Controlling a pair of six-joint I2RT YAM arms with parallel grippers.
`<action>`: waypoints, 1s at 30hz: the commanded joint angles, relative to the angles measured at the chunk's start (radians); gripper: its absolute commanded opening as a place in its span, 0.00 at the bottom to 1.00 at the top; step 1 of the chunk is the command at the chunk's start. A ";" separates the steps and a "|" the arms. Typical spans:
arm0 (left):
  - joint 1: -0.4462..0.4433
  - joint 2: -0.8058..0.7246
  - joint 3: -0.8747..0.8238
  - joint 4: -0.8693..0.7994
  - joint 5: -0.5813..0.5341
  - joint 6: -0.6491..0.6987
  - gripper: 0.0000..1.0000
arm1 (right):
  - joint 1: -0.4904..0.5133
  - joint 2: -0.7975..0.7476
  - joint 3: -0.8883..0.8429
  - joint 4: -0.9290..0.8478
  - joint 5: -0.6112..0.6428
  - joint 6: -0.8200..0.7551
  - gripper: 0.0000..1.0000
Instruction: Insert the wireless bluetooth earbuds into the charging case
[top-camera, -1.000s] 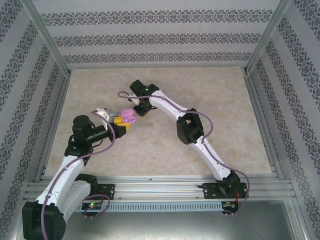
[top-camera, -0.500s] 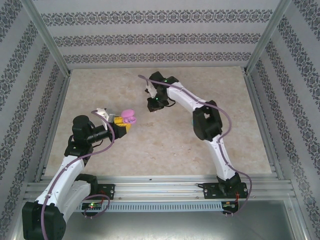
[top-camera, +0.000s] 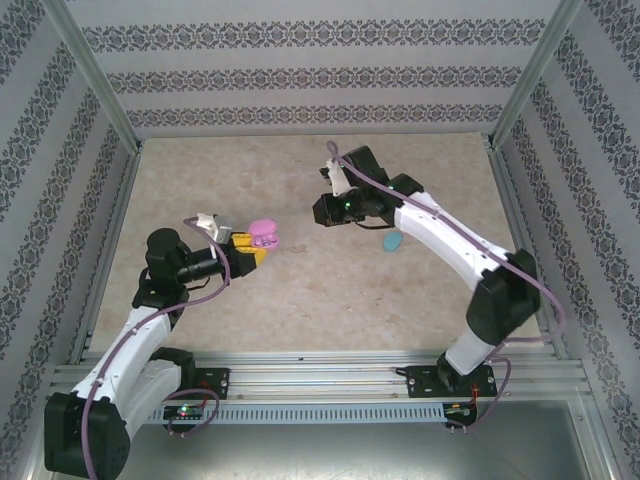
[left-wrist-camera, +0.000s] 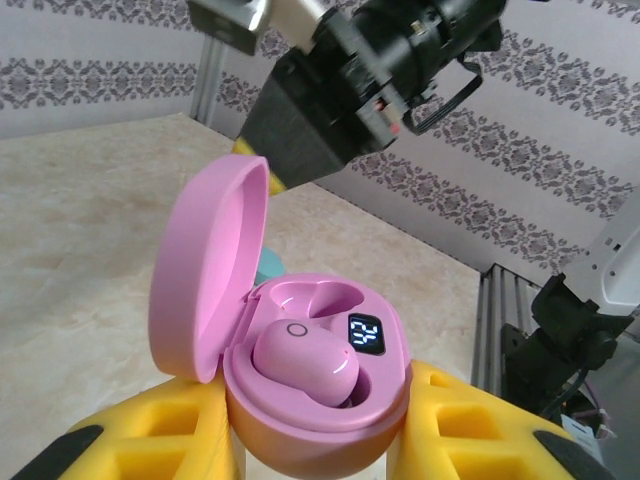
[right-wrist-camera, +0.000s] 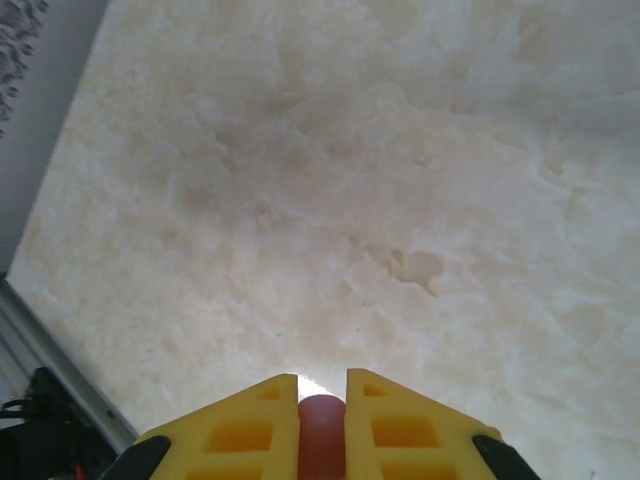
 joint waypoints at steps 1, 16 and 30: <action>-0.040 0.014 0.036 0.075 0.032 0.021 0.24 | 0.038 -0.126 -0.033 0.016 0.048 0.053 0.13; -0.200 0.167 0.094 0.184 -0.046 0.112 0.24 | 0.193 -0.388 -0.201 0.092 0.014 0.195 0.15; -0.214 0.143 0.070 0.186 -0.045 0.099 0.23 | 0.222 -0.289 -0.186 0.159 -0.042 0.204 0.15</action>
